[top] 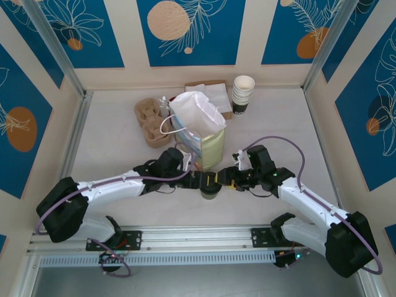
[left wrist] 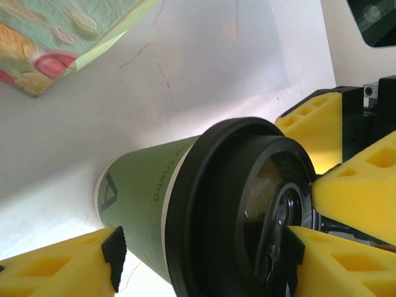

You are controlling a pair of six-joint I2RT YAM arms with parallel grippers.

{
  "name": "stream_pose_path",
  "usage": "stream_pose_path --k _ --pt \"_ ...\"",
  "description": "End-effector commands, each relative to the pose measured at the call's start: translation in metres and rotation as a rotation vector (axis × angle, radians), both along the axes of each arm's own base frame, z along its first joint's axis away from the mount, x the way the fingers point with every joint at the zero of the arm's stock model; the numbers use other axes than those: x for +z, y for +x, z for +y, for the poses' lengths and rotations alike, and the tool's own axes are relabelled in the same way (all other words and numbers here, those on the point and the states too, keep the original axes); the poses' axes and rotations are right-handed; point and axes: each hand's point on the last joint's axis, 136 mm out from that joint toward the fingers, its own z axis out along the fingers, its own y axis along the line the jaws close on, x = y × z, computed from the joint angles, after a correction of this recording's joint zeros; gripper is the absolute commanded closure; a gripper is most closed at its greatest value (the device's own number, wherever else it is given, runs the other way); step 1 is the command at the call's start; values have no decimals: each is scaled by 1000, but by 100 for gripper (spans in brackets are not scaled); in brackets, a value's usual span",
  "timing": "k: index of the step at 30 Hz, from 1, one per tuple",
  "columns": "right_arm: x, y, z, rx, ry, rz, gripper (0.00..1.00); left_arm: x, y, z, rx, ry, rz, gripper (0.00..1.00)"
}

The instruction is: Pack the takeout coffee

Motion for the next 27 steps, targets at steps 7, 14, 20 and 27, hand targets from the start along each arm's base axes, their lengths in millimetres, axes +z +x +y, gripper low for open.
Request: stream_pose_path --k 7,14,20,27 --pt "29 5 -1 12 -13 -43 39 41 2 4 -15 -2 -97 25" --pt "68 13 -16 -3 -89 -144 38 66 3 19 0 38 -166 25" --pt "105 25 -38 -48 -137 -229 38 88 2 31 -24 77 -263 25" --pt "156 57 -54 -118 -139 -344 38 123 10 59 35 134 -410 19"
